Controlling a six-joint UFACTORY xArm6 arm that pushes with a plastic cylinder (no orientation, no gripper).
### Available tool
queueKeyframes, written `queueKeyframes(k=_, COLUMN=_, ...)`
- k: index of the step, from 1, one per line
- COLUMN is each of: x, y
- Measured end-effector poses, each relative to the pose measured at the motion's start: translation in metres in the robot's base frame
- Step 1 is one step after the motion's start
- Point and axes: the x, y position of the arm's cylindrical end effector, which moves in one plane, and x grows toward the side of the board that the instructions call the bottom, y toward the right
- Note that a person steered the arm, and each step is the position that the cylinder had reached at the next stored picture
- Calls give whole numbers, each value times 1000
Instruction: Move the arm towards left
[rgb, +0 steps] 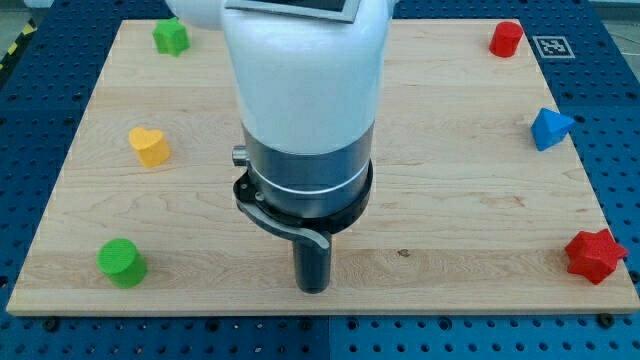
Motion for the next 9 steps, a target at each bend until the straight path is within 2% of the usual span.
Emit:
queueKeyframes(k=3, x=5, y=0)
queueKeyframes(k=9, x=15, y=-65)
